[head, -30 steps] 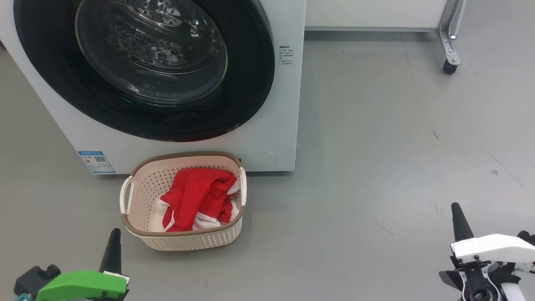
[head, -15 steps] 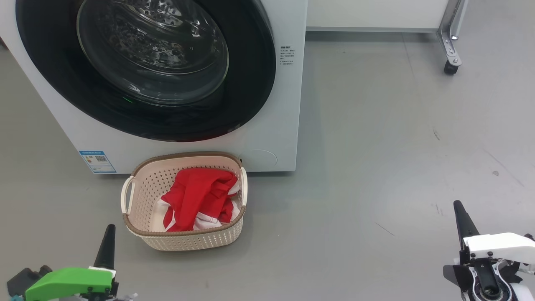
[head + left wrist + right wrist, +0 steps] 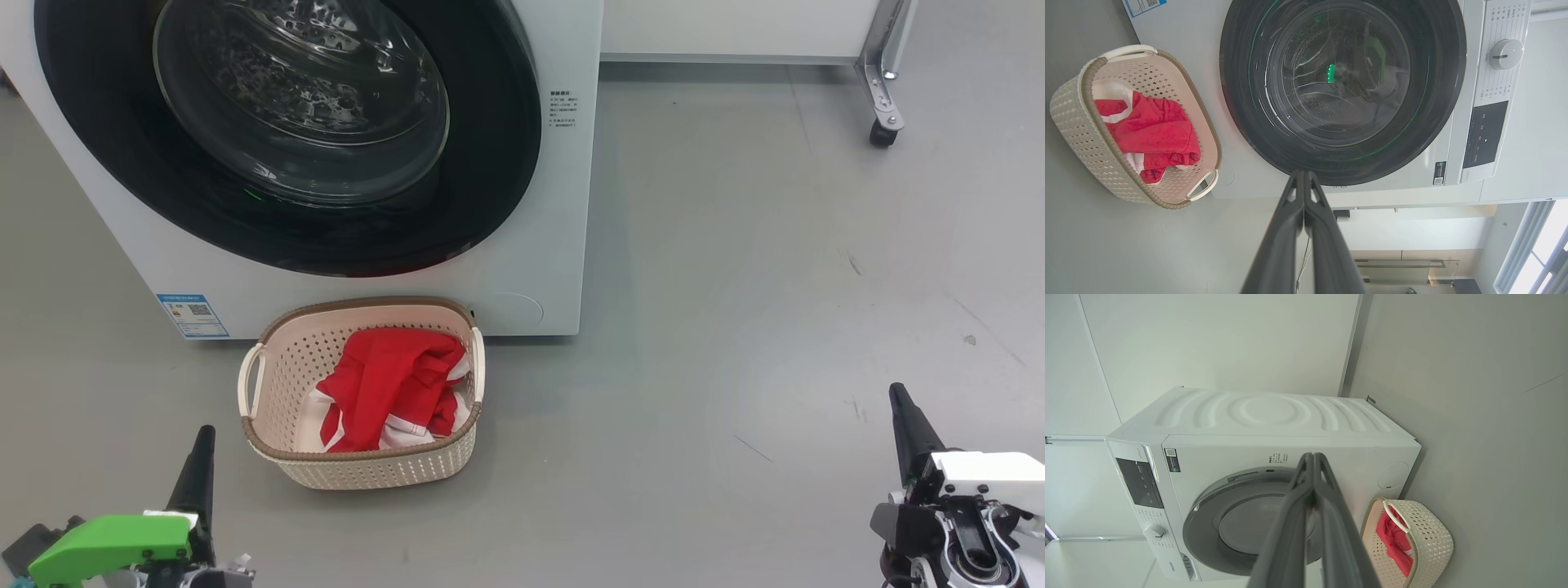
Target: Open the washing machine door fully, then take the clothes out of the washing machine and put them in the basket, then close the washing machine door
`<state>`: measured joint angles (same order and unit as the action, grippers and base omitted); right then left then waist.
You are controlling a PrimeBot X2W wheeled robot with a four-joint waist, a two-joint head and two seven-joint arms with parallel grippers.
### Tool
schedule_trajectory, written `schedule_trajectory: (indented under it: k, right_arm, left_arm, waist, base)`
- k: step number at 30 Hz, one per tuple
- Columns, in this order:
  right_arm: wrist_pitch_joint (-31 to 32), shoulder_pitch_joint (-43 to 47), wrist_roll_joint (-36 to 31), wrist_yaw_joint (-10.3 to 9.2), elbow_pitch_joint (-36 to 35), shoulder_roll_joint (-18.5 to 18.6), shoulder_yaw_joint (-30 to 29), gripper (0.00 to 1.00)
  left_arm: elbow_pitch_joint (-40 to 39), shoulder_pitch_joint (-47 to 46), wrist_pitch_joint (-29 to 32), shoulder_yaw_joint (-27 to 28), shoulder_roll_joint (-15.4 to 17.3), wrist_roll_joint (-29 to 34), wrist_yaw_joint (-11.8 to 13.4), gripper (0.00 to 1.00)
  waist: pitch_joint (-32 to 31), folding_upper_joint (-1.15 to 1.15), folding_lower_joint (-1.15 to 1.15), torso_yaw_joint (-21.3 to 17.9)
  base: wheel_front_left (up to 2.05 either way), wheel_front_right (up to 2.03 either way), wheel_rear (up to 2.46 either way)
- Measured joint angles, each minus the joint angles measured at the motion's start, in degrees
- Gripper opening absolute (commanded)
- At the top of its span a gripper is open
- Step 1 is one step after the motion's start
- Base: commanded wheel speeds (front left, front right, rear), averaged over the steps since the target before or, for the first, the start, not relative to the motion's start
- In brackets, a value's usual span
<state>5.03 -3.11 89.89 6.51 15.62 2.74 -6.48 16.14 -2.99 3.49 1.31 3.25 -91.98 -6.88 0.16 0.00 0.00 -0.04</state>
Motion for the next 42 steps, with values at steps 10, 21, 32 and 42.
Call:
schedule_trajectory:
  k: [10, 21, 32, 42]
  right_arm:
    - [0.5, -0.2, 2.3, 0.16, 0.1, -0.2, -0.6, 0.00]
    - [0.5, -0.2, 2.3, 0.46, 0.1, -0.2, -0.6, 0.00]
    - [0.5, -0.3, 2.3, 0.46, 0.1, -0.2, -0.6, 0.00]
    - [0.5, -0.3, 2.3, 0.46, 0.1, -0.2, -0.6, 0.00]
  left_arm:
    - [0.0, 0.0, 0.5, 0.4, 0.2, -2.3, 0.0, 0.00]
    - [0.0, -0.1, 0.5, 0.4, 0.2, -2.3, 0.0, 0.00]
    - [-0.1, -0.1, 0.5, 0.4, 0.2, -2.3, 0.0, 0.00]
    - [-0.1, -0.1, 0.5, 0.5, 0.2, -2.3, 0.0, 0.00]
  waist:
    - [0.0, 0.00, 0.00, 0.0]
    - [0.0, 0.00, 0.00, 0.0]
    - [0.0, 0.00, 0.00, 0.0]
    - [0.0, 0.00, 0.00, 0.0]
  base:
    - [0.00, 0.00, 0.00]
    - [0.00, 0.00, 0.00]
    - [0.00, 0.00, 0.00]
    - [0.00, 0.00, 0.00]
